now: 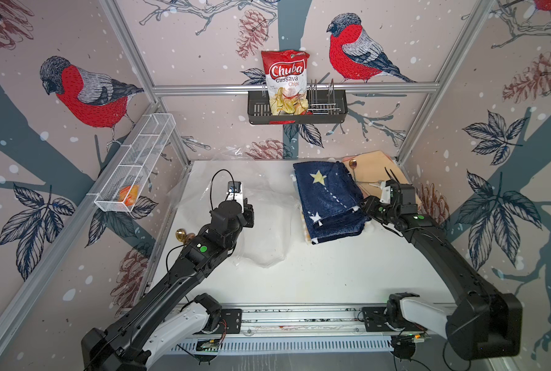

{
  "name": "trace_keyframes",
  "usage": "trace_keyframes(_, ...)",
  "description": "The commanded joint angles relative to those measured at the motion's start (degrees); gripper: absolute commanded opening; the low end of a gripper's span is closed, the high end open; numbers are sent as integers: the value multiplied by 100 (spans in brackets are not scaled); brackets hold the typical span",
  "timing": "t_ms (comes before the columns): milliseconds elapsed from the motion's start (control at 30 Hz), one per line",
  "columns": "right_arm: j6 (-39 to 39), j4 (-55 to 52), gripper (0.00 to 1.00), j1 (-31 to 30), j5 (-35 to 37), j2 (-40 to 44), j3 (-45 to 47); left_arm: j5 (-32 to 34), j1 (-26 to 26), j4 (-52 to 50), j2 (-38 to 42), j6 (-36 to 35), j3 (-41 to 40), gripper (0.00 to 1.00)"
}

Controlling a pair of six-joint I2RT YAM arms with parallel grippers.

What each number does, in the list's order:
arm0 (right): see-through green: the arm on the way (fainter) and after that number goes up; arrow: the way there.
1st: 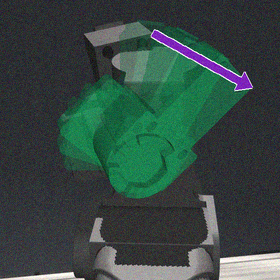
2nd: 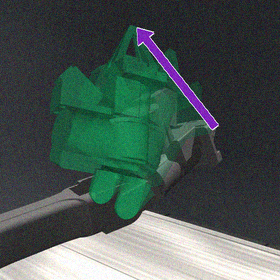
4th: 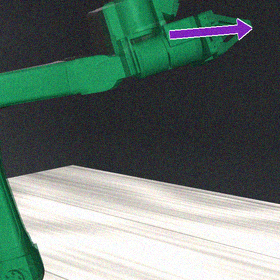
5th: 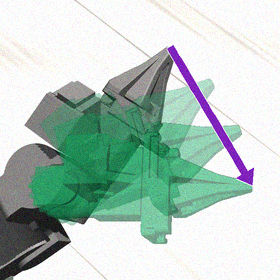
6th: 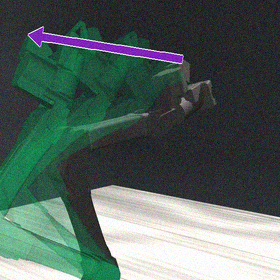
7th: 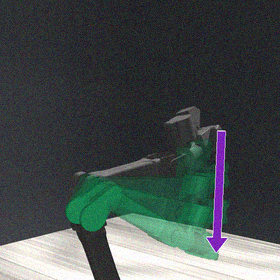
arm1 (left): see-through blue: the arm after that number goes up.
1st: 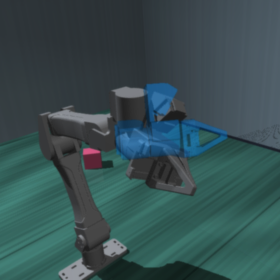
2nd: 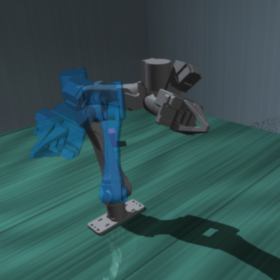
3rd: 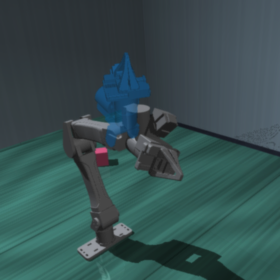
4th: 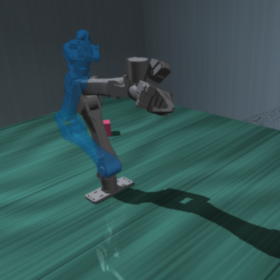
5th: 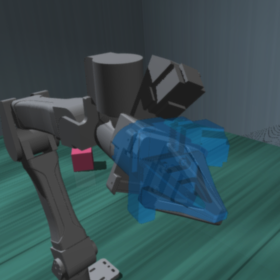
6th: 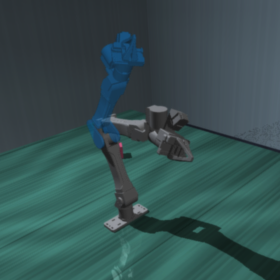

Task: Take the blanket out of the vacuum bag
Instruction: Place the blanket at the center of the board.

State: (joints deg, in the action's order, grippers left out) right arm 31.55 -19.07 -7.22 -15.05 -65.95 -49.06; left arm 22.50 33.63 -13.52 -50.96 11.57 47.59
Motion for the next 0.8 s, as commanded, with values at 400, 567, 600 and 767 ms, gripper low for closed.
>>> trace_keyframes(400, -92, 430, 70, -650, 1121, 40, -484, -1200, 3, 537, 108, -243, -80, 46)
trace_keyframes(567, -96, 615, 72, -581, 881, -321, -578, -3134, 1, 1165, 622, -492, -394, 88)
trace_keyframes(600, -96, 659, 72, -550, 872, -344, -579, -3701, 3, 1309, 723, -539, -461, 90)
trace_keyframes(767, -75, 1039, 74, -256, 751, -354, -394, -4169, 3, 1739, 961, -306, -567, 86)
